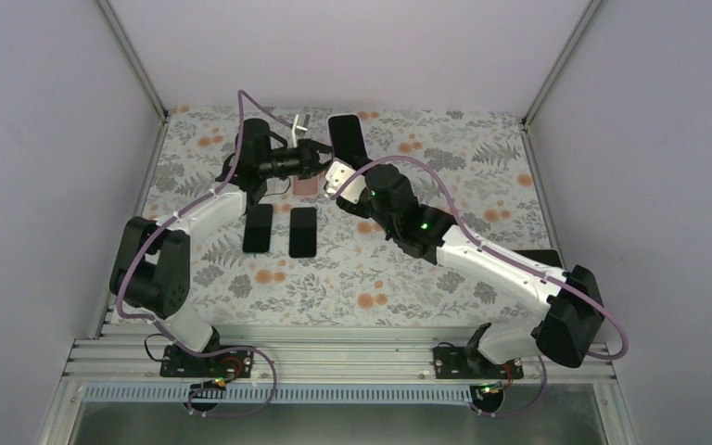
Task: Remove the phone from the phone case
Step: Remove the phone case from the phone.
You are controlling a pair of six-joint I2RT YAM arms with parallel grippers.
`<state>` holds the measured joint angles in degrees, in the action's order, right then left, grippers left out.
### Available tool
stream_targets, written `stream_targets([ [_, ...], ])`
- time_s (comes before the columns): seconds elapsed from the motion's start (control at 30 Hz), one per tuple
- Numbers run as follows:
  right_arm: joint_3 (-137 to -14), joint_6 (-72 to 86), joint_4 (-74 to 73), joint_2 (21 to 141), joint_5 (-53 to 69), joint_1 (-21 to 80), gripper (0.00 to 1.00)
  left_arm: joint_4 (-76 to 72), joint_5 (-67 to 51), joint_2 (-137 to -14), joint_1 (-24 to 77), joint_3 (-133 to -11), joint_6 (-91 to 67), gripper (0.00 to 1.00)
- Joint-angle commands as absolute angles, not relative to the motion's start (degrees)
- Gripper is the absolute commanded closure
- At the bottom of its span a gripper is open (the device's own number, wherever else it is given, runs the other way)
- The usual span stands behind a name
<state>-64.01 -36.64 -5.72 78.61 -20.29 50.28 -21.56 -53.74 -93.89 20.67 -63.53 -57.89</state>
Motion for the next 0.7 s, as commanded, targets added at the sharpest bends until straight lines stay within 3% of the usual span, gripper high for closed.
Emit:
stream_targets([
  [0.0, -63.05, -40.43, 2.39, 78.22, -28.13, 49.89, 0.34, -25.39, -56.01, -93.49, 20.72, -65.40, -58.32, 0.98],
  [0.33, -63.93, -41.27, 3.78, 77.11, -28.79, 49.89, 0.42, -24.90, -55.56, -94.18, 20.75, -64.37, -57.80, 0.98],
  [0.67, -65.26, -38.87, 0.18, 76.16, -25.89, 49.85, 0.41, -24.06, -55.33, -95.32, 20.66, -64.81, -57.35, 0.98],
])
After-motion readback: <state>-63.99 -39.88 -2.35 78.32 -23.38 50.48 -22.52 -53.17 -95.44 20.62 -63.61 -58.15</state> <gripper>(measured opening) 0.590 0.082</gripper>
